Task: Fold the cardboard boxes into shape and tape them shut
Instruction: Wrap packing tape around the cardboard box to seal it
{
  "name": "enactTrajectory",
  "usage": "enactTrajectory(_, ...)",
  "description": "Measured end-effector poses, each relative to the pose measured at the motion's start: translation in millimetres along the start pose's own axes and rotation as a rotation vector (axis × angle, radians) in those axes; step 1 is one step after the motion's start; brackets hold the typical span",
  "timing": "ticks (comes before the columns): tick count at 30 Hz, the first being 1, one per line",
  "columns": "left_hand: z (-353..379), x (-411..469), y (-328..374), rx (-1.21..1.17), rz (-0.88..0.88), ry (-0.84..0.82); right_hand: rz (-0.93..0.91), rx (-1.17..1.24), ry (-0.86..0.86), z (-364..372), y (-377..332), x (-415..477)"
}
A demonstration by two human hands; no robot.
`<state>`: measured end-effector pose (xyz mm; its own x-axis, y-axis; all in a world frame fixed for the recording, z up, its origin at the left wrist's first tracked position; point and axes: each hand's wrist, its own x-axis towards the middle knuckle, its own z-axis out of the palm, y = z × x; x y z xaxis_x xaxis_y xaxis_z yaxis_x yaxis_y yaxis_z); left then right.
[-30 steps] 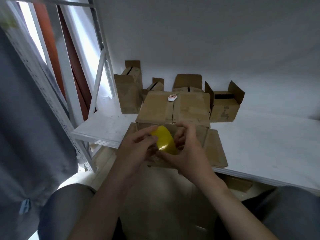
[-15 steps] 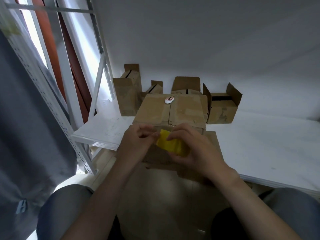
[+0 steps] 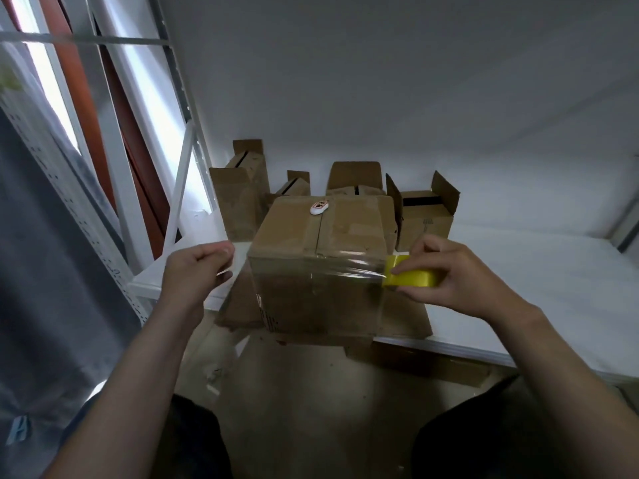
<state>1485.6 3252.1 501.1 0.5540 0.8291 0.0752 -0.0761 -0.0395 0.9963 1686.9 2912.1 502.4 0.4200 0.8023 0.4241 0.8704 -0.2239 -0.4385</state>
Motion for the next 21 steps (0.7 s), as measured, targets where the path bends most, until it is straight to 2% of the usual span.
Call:
enactTrajectory(5,9,8,-13,0.039,0.038,0.015,-0.003,0.034,-0.007,-11,10,3)
enactTrajectory(10,-5,22,-21,0.007,0.041,0.124,-0.011,-0.047,-0.032,-23,31,3)
enactTrajectory(21,-4,51,-42,-0.01,-0.131,0.088,0.044,-0.034,-0.034,-2,57,21)
